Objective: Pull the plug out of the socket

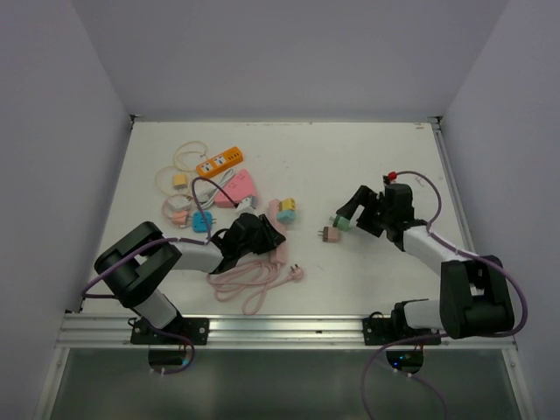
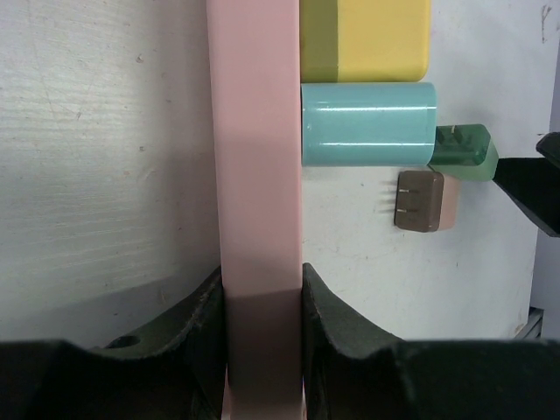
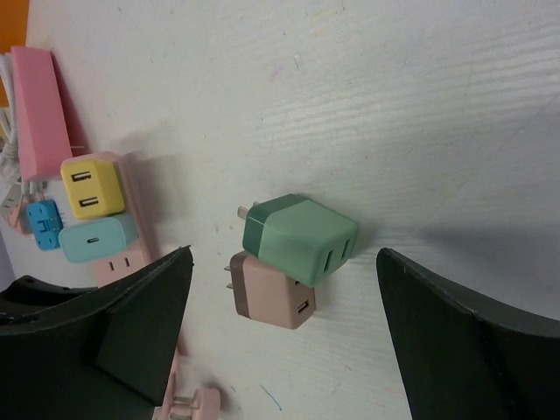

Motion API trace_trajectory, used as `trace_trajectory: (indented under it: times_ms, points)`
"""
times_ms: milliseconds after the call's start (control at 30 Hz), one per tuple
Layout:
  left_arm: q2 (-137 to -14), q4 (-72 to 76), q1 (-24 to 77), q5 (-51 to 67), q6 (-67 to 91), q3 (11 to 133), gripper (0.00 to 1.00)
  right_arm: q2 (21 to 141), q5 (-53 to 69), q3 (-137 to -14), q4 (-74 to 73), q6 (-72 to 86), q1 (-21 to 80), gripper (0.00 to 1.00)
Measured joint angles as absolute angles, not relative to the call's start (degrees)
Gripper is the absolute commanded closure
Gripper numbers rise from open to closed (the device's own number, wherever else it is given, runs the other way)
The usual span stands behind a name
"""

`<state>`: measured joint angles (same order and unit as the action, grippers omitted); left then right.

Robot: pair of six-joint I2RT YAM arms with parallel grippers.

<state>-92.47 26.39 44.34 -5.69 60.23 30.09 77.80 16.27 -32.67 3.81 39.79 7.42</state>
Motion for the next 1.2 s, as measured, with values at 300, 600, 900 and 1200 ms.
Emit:
trace_trajectory:
  times_ms: [300,600,900,1200]
  points:
    - [-93.06,27.59,44.29,-4.25,59.27,30.09,1.0,71.64,16.01,-35.22,0.47,37.76,9.89,0.09]
    - [-93.1,28.34,44.29,-3.97,58.98,29.71,1.0,75.88,16.08,-36.45,7.88,44.03,22.81,0.08]
    - [-93.1,29.06,44.29,-3.81,58.98,29.34,1.0,89.06,15.94,-41.85,14.61,48.01,28.42,0.09]
    - [-93.1,29.08,44.29,-3.77,58.94,29.34,1.0,96.75,16.03,-46.41,16.53,48.69,31.07,0.24]
